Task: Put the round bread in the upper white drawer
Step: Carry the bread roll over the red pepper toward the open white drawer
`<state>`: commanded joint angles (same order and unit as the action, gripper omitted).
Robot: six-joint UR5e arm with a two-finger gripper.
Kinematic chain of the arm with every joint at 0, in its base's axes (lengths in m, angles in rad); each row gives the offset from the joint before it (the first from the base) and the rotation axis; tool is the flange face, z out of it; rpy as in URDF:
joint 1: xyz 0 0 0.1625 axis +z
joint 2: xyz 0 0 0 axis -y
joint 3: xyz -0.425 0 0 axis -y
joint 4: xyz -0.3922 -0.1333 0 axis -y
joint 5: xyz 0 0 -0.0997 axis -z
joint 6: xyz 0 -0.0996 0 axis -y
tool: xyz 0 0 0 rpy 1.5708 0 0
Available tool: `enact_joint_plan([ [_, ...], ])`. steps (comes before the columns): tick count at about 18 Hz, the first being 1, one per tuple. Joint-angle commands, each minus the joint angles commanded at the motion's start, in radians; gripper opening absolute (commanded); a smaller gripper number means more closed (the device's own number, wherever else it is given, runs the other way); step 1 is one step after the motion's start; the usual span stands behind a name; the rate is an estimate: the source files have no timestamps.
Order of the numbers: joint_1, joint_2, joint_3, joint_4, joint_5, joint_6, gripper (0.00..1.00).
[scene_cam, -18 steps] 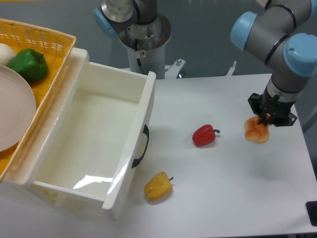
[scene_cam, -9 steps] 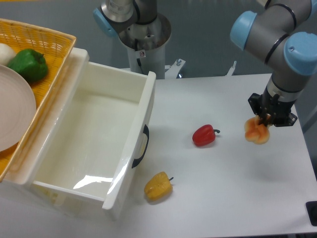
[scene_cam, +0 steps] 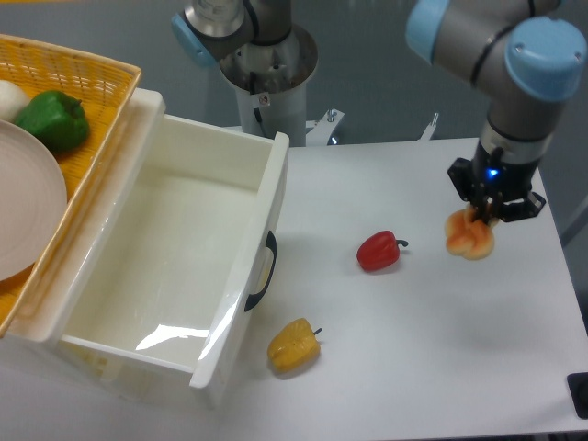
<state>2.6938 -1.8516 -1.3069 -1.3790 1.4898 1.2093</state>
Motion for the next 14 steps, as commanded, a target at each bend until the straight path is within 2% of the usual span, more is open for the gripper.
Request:
enact_joint_plan([
  [6, -0.043, 0.086, -0.051, 0.0, -0.265, -0.356, 0.0],
  [8, -0.061, 0.112, -0.069, 0.005, -0.307, -0.473, 0.0],
  [11, -0.12, 0.138, -0.077, 0.0, -0.306, -0.488, 0.0],
  [14, -0.185, 0.186, -0.124, -0.003, -0.306, -0.496, 0.01],
])
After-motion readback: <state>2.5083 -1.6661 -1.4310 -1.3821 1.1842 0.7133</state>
